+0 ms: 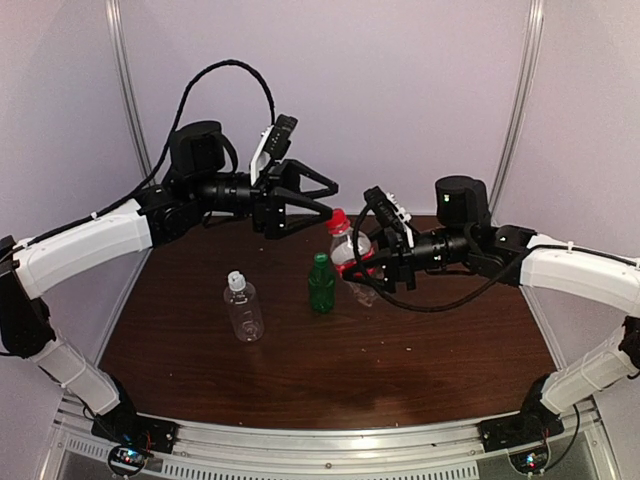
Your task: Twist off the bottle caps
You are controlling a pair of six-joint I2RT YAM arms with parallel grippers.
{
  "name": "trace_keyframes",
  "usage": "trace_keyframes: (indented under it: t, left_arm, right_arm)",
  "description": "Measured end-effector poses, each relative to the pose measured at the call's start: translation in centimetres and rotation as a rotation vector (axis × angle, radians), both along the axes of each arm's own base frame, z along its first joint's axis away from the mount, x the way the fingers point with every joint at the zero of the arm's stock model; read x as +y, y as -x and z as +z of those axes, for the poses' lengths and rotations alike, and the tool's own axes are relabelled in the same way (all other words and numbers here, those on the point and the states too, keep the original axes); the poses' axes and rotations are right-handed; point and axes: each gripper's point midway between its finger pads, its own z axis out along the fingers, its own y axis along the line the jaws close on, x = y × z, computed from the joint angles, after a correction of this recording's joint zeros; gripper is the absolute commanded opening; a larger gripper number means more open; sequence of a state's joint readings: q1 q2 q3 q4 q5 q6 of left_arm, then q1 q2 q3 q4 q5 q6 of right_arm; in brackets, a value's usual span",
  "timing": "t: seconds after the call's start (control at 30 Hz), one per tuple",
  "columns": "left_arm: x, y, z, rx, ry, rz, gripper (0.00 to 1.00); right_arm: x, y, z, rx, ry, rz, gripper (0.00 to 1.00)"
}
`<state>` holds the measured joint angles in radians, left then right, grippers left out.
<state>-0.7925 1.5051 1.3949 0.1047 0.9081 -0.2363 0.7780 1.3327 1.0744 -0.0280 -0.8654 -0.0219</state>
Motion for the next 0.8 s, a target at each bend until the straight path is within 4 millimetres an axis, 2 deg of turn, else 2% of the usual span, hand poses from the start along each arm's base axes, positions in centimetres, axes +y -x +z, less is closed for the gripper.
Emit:
trace_keyframes:
  t: [0.33,0.53,0.8]
  left_arm:
    - [0.3,1.9,-0.3,-0.062,0.009,-0.123,0.63]
    - [-0.1,1.8,-1.4,-0.044,-0.009,-0.150,0.57]
    - [-0.5,1.6,-2.9,-0.009,-0.038,-0.169,0.44]
  right_arm:
    - [0.7,1.8,-0.8,0.082,-0.012,0.138,0.45]
    - [0.8,2.1,-0.2,0.087,-0.031,0.160,0.45]
    - [0.8,2.2,0.1,0.084,-0.038,0.167,0.45]
